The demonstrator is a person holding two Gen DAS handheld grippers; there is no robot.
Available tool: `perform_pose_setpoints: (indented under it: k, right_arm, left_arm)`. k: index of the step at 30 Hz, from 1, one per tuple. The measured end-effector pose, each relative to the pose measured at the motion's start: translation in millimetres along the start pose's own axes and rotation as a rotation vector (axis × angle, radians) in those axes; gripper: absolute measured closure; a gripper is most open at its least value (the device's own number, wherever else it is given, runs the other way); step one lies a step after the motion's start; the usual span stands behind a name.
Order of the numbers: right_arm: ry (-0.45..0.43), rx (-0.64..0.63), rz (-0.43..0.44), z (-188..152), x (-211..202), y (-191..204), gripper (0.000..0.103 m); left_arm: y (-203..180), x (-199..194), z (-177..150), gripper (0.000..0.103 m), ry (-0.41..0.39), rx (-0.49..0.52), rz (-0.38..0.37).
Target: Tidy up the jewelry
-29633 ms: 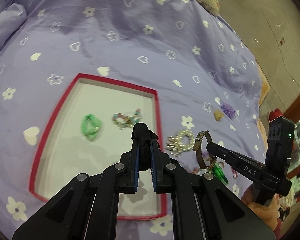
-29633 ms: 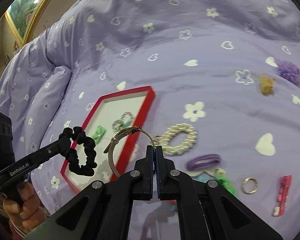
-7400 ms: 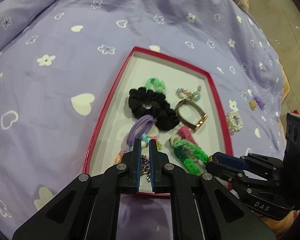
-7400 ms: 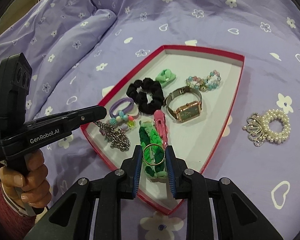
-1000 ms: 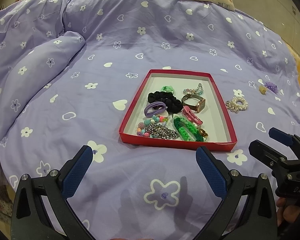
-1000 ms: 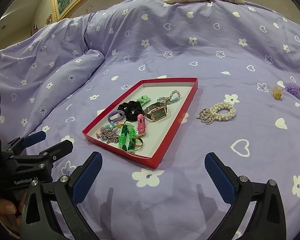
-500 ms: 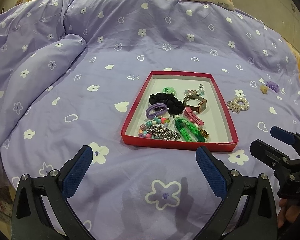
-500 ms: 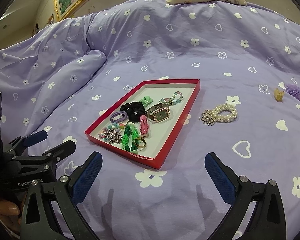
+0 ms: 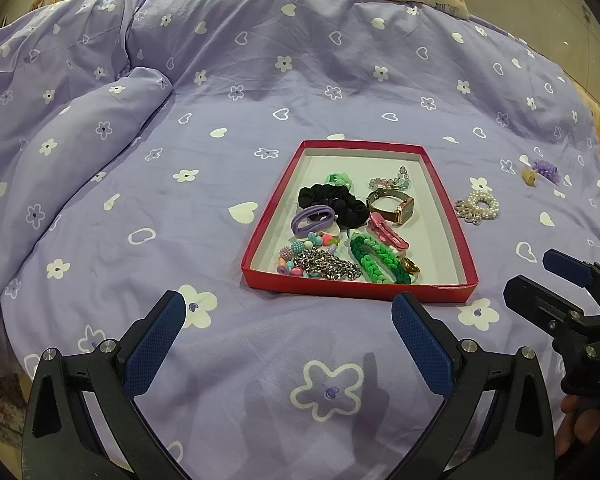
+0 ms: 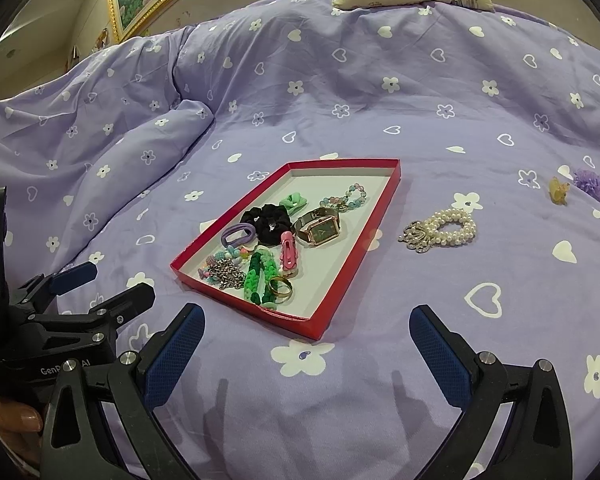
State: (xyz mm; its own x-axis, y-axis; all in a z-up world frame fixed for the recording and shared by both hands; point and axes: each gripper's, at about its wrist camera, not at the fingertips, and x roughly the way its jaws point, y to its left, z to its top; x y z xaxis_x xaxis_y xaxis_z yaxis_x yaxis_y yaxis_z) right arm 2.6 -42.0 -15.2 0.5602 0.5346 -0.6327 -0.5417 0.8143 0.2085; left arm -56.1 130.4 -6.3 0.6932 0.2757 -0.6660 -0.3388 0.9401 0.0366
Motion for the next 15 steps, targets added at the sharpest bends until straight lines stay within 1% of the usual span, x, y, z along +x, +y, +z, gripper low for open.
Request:
perform_pose_setpoints:
  k: [15]
  right_arm:
    - [0.005,0.003,0.001,1.5,1.1,-2.1,0.000]
  left_arm:
    - [0.7,6.2,1.6,0.000,0.013,-0.002,-0.007]
